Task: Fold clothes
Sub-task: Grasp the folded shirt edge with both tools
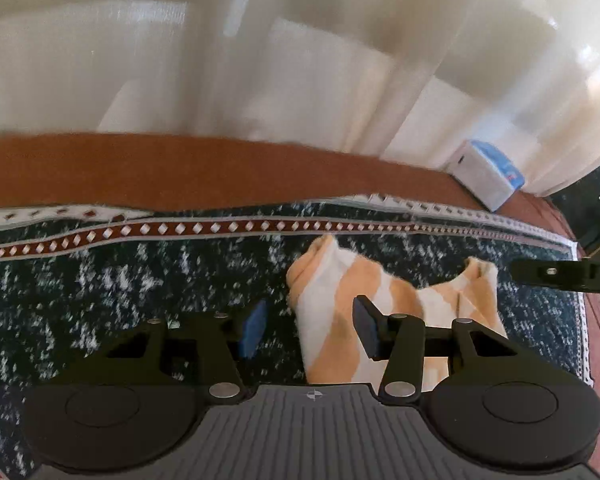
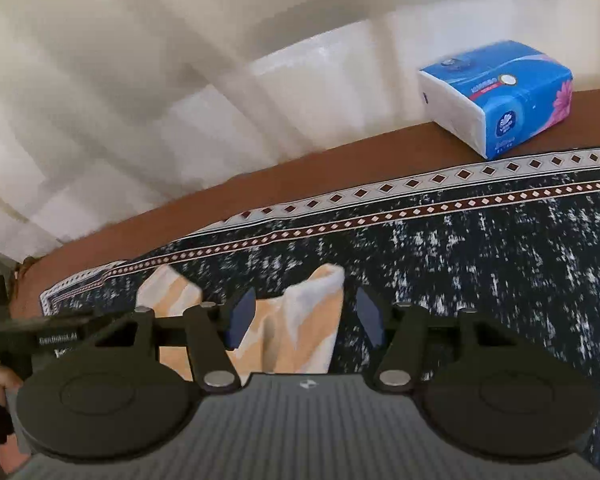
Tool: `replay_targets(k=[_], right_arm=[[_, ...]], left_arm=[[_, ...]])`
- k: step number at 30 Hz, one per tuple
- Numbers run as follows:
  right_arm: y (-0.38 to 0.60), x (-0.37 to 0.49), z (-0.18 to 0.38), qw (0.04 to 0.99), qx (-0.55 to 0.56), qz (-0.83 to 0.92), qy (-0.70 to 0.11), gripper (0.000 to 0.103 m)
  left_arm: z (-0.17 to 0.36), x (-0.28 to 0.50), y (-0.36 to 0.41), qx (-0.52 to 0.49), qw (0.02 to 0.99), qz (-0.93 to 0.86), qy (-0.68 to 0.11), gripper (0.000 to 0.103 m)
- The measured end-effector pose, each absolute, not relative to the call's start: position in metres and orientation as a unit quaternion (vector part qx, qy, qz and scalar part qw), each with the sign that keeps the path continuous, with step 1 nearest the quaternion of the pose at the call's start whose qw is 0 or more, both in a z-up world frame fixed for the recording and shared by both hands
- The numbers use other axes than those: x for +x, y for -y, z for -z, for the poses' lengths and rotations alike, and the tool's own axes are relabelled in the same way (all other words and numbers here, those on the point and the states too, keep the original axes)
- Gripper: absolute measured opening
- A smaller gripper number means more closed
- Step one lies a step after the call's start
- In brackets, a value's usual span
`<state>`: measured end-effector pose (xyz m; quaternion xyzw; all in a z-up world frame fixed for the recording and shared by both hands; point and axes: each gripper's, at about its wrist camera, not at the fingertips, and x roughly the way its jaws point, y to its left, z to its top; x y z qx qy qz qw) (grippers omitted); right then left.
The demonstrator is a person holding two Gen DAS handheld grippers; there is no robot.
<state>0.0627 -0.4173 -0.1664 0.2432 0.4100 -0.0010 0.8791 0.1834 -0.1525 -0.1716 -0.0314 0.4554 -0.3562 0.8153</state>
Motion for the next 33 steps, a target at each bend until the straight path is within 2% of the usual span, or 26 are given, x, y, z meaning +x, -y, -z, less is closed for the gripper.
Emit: replay_targets(k=[6,10,11,13,16,17,18,19,20,21,22,24,29,33], right_arm=[[0.424,0.082,0.183,0.873,0.248,0.000,-0.421,0.061],[0.422,0.091,0.190,0.872,0.247,-0.010,-0.423,0.061],[0.421,0.092,0.191,0.873,0.248,-0.014,-0.419,0.060],[0.420,0.095,0.192,0.873,0.251,-0.022,-0.417,0.052],[0.419,0.095,0.193,0.874,0.251,-0.022,-0.416,0.048],[0.420,0.095,0.193,0.874,0.251,-0.020,-0.415,0.046],[0.421,0.094,0.193,0.874,0.251,-0.018,-0.416,0.042],[0.421,0.094,0.193,0.873,0.250,-0.016,-0.418,0.034],[0.422,0.095,0.193,0.872,0.249,-0.014,-0.421,0.031],[0.422,0.095,0.193,0.870,0.247,-0.013,-0.426,0.021],[0.423,0.096,0.193,0.868,0.248,-0.013,-0.431,0.014],[0.425,0.095,0.190,0.865,0.257,-0.018,-0.430,0.011],[0.426,0.080,0.163,0.873,0.274,-0.055,-0.400,0.010],[0.415,0.030,0.143,0.876,0.267,-0.101,-0.388,0.010]], left_arm=[[0.176,0.189,0.151,-0.074,0.813,0.355,-0.455,0.062],[0.176,0.192,0.154,-0.068,0.813,0.364,-0.450,0.061],[0.175,0.193,0.155,-0.061,0.812,0.367,-0.449,0.061],[0.174,0.195,0.159,-0.043,0.812,0.374,-0.445,0.058],[0.174,0.199,0.162,-0.023,0.813,0.376,-0.443,0.043],[0.174,0.200,0.163,-0.021,0.812,0.378,-0.444,0.035],[0.174,0.200,0.165,-0.016,0.811,0.379,-0.446,0.013],[0.174,0.200,0.168,-0.007,0.810,0.380,-0.446,0.008],[0.173,0.199,0.170,0.003,0.810,0.382,-0.444,0.004],[0.171,0.198,0.172,0.008,0.811,0.385,-0.440,0.002],[0.169,0.197,0.173,0.010,0.812,0.387,-0.436,0.002],[0.161,0.195,0.171,0.003,0.813,0.393,-0.430,0.001],[0.129,0.183,0.156,-0.020,0.817,0.410,-0.405,0.001],[0.092,0.153,0.128,-0.035,0.820,0.436,-0.371,0.001]])
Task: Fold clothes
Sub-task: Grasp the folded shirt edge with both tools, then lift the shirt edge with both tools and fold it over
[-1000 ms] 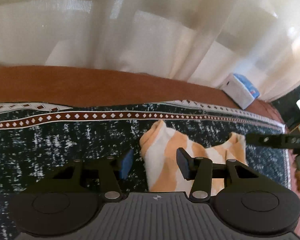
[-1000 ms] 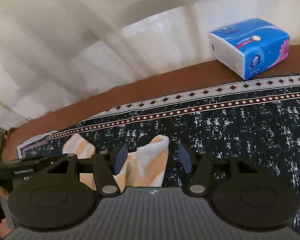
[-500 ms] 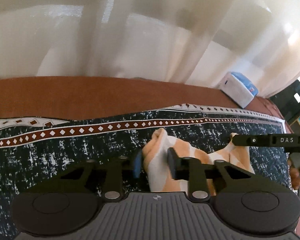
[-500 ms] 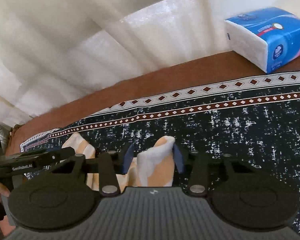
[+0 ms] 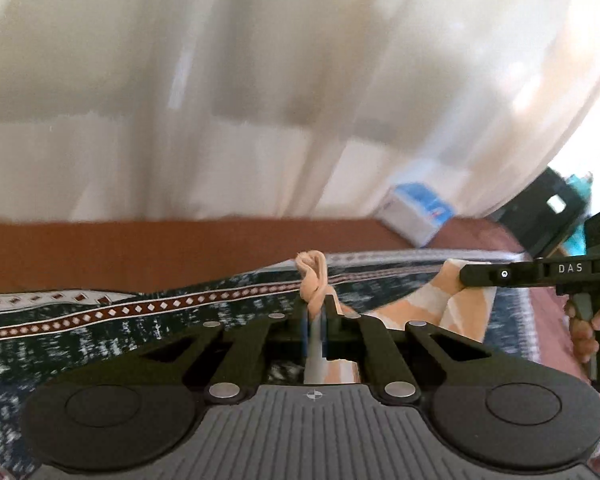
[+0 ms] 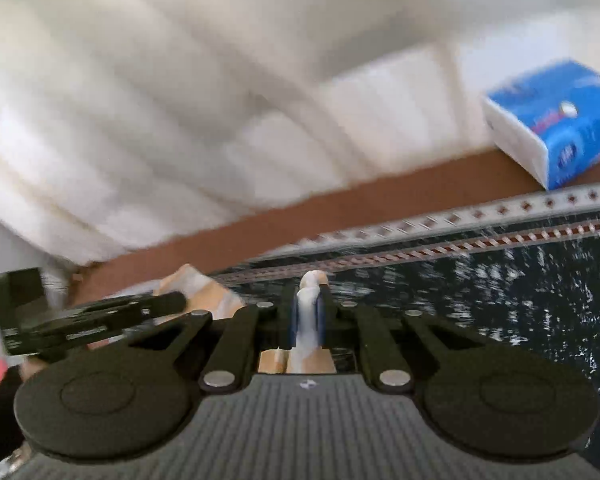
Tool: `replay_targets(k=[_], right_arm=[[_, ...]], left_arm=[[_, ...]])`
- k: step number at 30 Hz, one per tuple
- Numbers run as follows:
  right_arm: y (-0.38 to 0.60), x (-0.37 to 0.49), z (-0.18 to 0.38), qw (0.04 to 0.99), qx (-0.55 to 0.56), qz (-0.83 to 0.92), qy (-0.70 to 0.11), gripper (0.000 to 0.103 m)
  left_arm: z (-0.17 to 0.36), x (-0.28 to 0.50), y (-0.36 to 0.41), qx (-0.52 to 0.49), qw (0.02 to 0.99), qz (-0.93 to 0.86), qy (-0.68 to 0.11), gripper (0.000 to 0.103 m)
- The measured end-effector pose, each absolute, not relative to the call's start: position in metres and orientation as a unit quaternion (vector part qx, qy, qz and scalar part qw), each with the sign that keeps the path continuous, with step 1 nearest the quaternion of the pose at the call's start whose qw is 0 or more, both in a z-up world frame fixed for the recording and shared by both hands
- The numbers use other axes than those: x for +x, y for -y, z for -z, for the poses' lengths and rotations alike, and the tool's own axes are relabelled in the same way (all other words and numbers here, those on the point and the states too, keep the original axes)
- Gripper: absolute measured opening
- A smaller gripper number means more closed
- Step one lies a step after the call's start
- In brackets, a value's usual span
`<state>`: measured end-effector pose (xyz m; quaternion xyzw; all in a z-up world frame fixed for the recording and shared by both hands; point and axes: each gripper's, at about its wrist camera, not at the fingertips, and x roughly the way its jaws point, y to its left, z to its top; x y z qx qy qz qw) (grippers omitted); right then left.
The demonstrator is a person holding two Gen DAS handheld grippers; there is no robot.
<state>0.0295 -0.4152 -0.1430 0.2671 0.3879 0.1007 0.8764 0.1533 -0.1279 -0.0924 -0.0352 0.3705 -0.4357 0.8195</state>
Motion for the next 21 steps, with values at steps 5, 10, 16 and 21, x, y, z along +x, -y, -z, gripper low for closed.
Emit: replay_targets(k=[5,10,16,21], right_arm=[[0.402,-0.033,0.118,0.878,0.258,-0.158,-0.372,0.010],[0.388,-0.096,0.092,0.875,0.249,-0.214,-0.355,0.010],[0.369,-0.142,0.141,0.850,0.239,-0.196,-0.426,0.007],[0.358,-0.155,0.158,0.845,0.209,-0.185,-0.456,0.007]], left_arm=[[0.057,0.090,0.088,-0.022,0.810,0.481,-0.335,0.001],[0.067,0.027,0.059,0.011,0.777,0.513,-0.365,0.002],[0.117,-0.009,0.049,0.060,0.755,0.500,-0.421,0.002],[0.134,-0.022,0.048,0.091,0.753,0.494,-0.425,0.007]])
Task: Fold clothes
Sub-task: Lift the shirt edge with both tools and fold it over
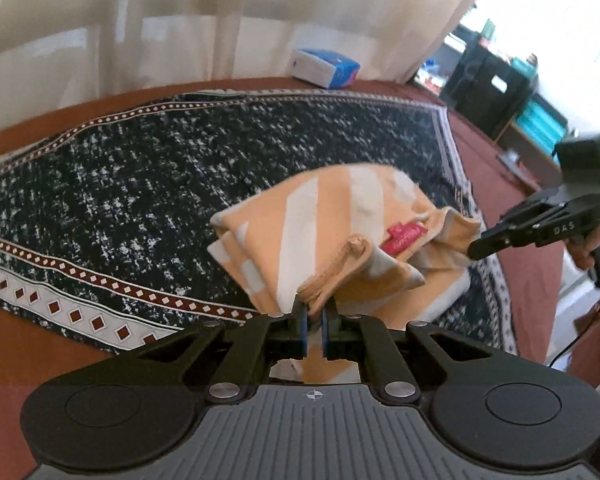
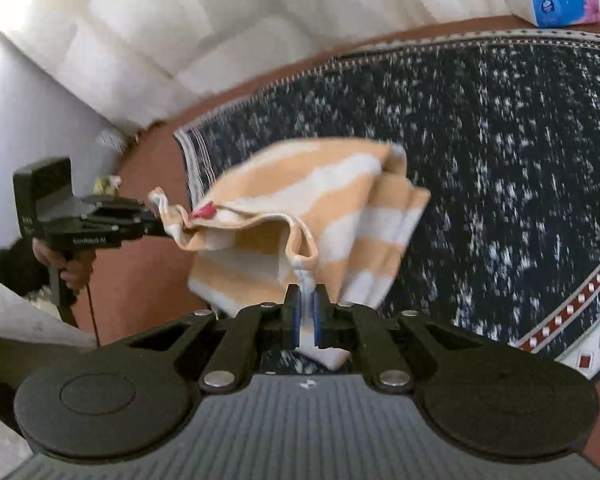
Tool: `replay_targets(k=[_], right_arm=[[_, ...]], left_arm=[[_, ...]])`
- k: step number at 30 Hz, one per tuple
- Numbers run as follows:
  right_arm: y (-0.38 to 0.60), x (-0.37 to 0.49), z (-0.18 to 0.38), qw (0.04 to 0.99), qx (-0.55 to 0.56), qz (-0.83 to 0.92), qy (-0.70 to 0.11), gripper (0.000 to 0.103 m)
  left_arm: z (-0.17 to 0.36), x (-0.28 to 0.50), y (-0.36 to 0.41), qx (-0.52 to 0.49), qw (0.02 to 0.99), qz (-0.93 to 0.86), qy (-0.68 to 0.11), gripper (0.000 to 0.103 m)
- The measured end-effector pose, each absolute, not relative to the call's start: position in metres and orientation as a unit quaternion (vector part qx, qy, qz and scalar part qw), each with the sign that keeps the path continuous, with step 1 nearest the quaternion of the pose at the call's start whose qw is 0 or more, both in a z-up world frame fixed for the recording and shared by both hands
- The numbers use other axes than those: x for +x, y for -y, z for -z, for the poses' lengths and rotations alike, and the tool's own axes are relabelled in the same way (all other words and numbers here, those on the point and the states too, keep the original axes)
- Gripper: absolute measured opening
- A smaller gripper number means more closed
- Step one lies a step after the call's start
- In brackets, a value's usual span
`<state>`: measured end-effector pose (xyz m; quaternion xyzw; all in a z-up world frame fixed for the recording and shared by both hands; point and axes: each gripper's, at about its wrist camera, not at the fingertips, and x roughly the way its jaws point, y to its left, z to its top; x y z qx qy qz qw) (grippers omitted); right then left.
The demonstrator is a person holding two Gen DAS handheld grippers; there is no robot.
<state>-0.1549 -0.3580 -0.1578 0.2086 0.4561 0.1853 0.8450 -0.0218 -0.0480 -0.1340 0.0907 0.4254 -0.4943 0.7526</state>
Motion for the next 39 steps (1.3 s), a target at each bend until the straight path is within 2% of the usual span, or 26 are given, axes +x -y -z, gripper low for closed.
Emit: replay_targets(k=[1,2,7,10,12,14,15,16,18,28,29,30,31,32,33,35,39], right_arm=[[0.355,-0.156,0.158,0.845,0.198,-0.185,-0.460,0.007],[0.353,-0.156,0.159,0.846,0.187,-0.185,-0.465,0.007],[0.343,-0.164,0.163,0.843,0.146,-0.188,-0.483,0.007],[0.343,-0.170,0.162,0.844,0.150,-0.180,-0.482,0.010],[0.348,-0.175,0.154,0.855,0.170,-0.157,-0.464,0.011],[0.350,-0.178,0.142,0.870,0.179,-0.135,-0.438,0.021],[0.349,-0.178,0.137,0.877,0.174,-0.131,-0.429,0.031],[0.346,-0.177,0.134,0.882,0.166,-0.128,-0.422,0.040],[0.337,-0.172,0.136,0.886,0.144,-0.123,-0.423,0.049],[0.309,-0.164,0.158,0.896,0.111,-0.060,-0.427,0.048],[0.309,-0.162,0.159,0.895,0.112,-0.056,-0.428,0.048],[0.308,-0.160,0.160,0.895,0.112,-0.051,-0.430,0.046],[0.307,-0.158,0.160,0.895,0.106,-0.048,-0.431,0.029],[0.306,-0.157,0.158,0.897,0.091,-0.048,-0.430,0.013],[0.304,-0.155,0.156,0.899,0.077,-0.047,-0.429,0.005],[0.296,-0.163,0.143,0.911,0.002,-0.054,-0.408,0.005],[0.276,-0.185,0.127,0.908,-0.179,-0.097,-0.366,0.005]], left_arm=[[0.136,-0.023,0.049,0.094,0.752,0.493,-0.427,0.012],[0.139,-0.025,0.050,0.098,0.752,0.490,-0.429,0.028],[0.146,-0.041,0.047,0.133,0.742,0.480,-0.448,0.032],[0.138,-0.045,0.033,0.103,0.753,0.461,-0.459,0.035],[0.127,-0.045,0.027,0.080,0.770,0.446,-0.449,0.042],[0.119,-0.048,0.032,0.080,0.782,0.445,-0.429,0.047],[0.118,-0.051,0.037,0.091,0.785,0.448,-0.417,0.050],[0.118,-0.054,0.044,0.103,0.789,0.449,-0.407,0.050],[0.124,-0.061,0.060,0.135,0.795,0.447,-0.388,0.051],[0.148,-0.078,0.105,0.223,0.808,0.411,-0.358,0.051],[0.150,-0.079,0.108,0.228,0.809,0.407,-0.358,0.046],[0.152,-0.079,0.111,0.233,0.810,0.403,-0.358,0.015],[0.151,-0.079,0.112,0.231,0.814,0.397,-0.356,0.000],[0.147,-0.078,0.108,0.216,0.824,0.387,-0.352,0.000],[0.140,-0.077,0.103,0.201,0.835,0.378,-0.345,0.000],[0.126,-0.079,0.090,0.175,0.855,0.364,-0.325,0.000],[0.135,-0.085,0.085,0.192,0.847,0.366,-0.333,0.000]])
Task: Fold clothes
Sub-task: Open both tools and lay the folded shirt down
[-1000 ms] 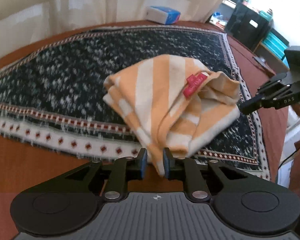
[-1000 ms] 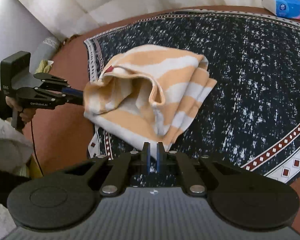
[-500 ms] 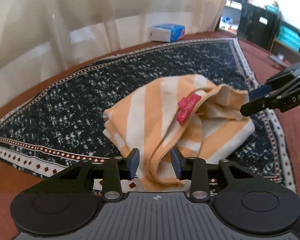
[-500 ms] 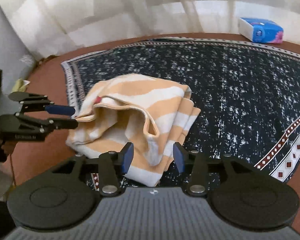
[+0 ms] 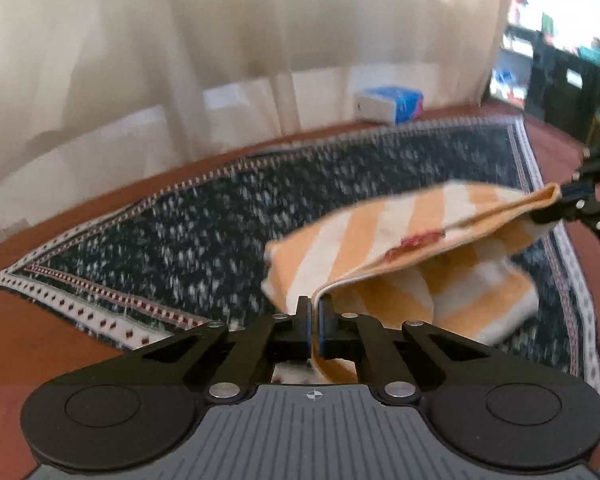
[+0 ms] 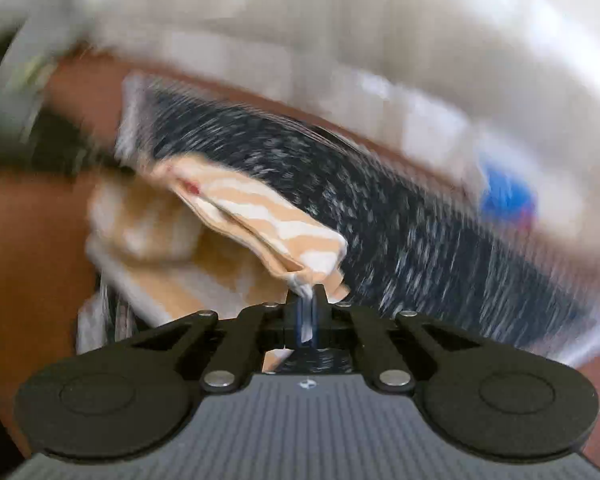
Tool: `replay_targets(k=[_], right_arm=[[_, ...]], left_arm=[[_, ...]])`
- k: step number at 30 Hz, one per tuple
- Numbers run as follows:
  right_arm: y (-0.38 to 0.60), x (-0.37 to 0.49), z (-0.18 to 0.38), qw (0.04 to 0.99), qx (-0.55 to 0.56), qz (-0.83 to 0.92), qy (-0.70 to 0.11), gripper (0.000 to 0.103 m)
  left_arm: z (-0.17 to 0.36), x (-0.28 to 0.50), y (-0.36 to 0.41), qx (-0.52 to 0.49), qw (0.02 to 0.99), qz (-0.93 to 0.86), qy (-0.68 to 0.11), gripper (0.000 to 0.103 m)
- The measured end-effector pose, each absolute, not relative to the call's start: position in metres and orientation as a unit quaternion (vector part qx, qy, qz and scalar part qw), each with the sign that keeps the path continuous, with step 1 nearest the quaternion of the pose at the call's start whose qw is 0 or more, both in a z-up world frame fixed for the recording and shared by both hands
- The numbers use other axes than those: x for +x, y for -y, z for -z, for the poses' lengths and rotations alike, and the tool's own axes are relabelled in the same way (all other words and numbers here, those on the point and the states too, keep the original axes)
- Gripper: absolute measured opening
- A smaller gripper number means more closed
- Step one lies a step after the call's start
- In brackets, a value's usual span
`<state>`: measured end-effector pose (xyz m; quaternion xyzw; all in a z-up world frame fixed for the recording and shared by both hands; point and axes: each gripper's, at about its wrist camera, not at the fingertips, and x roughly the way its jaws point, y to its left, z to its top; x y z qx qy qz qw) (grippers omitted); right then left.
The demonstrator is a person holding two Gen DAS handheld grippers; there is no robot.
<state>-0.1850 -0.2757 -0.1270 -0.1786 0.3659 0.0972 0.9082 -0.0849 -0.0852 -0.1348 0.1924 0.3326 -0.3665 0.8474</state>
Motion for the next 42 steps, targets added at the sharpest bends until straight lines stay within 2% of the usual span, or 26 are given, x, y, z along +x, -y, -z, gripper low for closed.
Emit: replay_targets(k=[4,11,12,14,15,19,23,26,29,34,37,42], right_arm=[[0.257,-0.193,0.154,0.861,-0.294,-0.164,-0.381,0.005],[0.245,-0.194,0.181,0.845,-0.319,-0.180,-0.389,0.005],[0.246,-0.194,0.180,0.845,-0.322,-0.178,-0.387,0.008],[0.246,-0.198,0.178,0.842,-0.333,-0.176,-0.387,0.012],[0.246,-0.201,0.177,0.841,-0.336,-0.174,-0.387,0.012],[0.256,-0.214,0.167,0.851,-0.294,-0.163,-0.403,0.022],[0.273,-0.218,0.138,0.885,-0.196,-0.132,-0.401,0.022],[0.279,-0.197,0.117,0.914,-0.128,-0.101,-0.372,0.022],[0.280,-0.159,0.113,0.933,-0.062,-0.076,-0.347,0.023],[0.269,-0.120,0.137,0.936,0.003,-0.046,-0.349,0.023],[0.260,-0.127,0.159,0.930,-0.003,-0.045,-0.365,0.024],[0.253,-0.137,0.175,0.923,-0.016,-0.045,-0.383,0.029]], left_arm=[[0.144,-0.090,0.080,0.210,0.839,0.368,-0.340,0.000],[0.146,-0.093,0.067,0.209,0.828,0.377,-0.360,0.001],[0.145,-0.093,0.065,0.206,0.826,0.379,-0.363,0.011],[0.143,-0.092,0.061,0.200,0.823,0.382,-0.370,0.025],[0.142,-0.092,0.059,0.197,0.821,0.384,-0.373,0.026],[0.134,-0.091,0.049,0.182,0.816,0.390,-0.386,0.029],[0.097,-0.077,0.047,0.109,0.826,0.398,-0.384,0.031],[0.086,-0.060,0.075,0.063,0.837,0.408,-0.360,0.035],[0.093,-0.048,0.112,0.052,0.835,0.420,-0.351,0.036],[0.138,-0.046,0.142,0.080,0.808,0.418,-0.407,0.035],[0.160,-0.058,0.131,0.080,0.807,0.416,-0.411,0.036],[0.158,-0.060,0.123,0.062,0.806,0.410,-0.421,0.037]])
